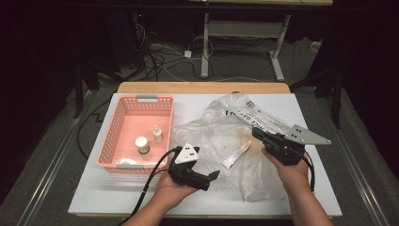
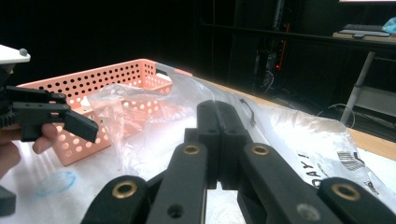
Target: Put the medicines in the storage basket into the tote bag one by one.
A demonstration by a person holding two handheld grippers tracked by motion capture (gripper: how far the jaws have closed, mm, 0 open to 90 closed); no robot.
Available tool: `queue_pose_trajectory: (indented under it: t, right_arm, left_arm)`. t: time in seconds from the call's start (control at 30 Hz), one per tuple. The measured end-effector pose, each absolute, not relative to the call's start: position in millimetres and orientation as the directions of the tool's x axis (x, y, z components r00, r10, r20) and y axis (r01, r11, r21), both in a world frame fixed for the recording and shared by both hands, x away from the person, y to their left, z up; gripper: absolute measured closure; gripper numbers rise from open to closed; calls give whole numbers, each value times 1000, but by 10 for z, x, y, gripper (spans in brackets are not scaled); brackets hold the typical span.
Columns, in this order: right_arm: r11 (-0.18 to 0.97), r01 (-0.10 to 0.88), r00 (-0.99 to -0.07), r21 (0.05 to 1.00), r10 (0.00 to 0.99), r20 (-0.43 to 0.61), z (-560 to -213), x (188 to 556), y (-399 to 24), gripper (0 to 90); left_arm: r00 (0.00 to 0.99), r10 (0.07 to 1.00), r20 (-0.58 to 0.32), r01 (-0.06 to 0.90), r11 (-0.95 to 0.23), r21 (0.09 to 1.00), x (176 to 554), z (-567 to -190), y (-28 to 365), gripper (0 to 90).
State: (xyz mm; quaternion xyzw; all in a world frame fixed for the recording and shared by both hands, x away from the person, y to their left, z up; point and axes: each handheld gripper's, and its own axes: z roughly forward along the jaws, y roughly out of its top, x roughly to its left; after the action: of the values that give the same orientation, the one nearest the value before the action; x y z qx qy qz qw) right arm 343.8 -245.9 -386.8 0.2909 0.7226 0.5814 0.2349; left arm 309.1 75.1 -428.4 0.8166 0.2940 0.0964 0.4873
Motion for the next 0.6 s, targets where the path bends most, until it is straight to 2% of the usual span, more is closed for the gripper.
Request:
queue_pose_trajectory:
  t: [0.23,0.37,0.6]
  right_arm:
    - [156,149,-720,976,694,-1,-3867,3435,-2461,900]
    - [156,146,-720,977,694,-3,-3862,3432,-2475,900]
    - [154,155,-721,976,693,5,-3880,3437,-2476,900]
  left_arm:
    - [784,607,-127,389,-322,863,3037,-4251,946,0]
    - [772,628,-96,381,-337,861,3018,-4217,1046,0]
    - [729,674,-118,405,-286,868,3048,-4151,1303,0]
